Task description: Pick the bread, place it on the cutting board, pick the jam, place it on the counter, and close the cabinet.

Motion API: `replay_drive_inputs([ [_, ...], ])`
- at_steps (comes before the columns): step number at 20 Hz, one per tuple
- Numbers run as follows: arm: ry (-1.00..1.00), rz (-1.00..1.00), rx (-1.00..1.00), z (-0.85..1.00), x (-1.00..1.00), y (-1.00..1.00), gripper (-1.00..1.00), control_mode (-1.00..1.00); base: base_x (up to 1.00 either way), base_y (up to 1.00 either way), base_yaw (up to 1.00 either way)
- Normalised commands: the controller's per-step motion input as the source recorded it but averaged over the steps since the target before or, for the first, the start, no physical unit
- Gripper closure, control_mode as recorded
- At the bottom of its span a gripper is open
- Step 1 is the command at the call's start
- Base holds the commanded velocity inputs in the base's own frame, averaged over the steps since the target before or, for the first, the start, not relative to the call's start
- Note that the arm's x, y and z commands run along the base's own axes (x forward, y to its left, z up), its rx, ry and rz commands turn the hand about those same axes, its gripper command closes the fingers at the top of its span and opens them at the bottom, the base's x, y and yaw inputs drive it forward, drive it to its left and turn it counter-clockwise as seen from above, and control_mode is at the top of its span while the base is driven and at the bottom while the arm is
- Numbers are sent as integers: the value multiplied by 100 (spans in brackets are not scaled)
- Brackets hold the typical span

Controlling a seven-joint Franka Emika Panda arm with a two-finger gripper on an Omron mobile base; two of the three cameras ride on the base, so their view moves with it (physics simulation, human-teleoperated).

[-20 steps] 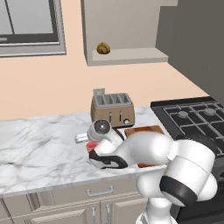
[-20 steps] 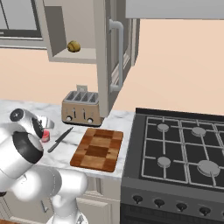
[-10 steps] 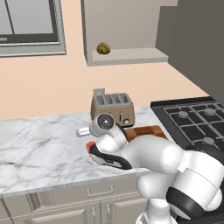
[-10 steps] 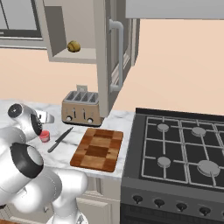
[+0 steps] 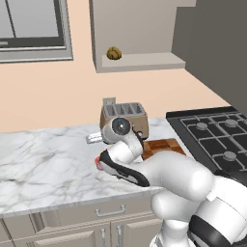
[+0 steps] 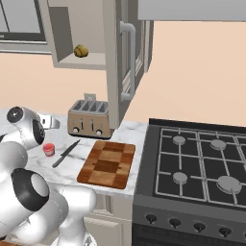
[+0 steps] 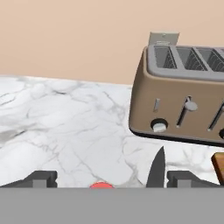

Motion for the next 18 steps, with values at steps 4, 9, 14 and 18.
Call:
replay_drive_inputs([
  [4,-4,4,0,30,0,-13,-100,-100,0,0,0],
  [9,-7,5,0,26,0,-17,-100,-100,0,0,0],
  [14,-8,5,0,22,0,-14,-100,-100,0,0,0],
  [18,-4,3,0,35,0,-12,-100,-100,0,0,0],
])
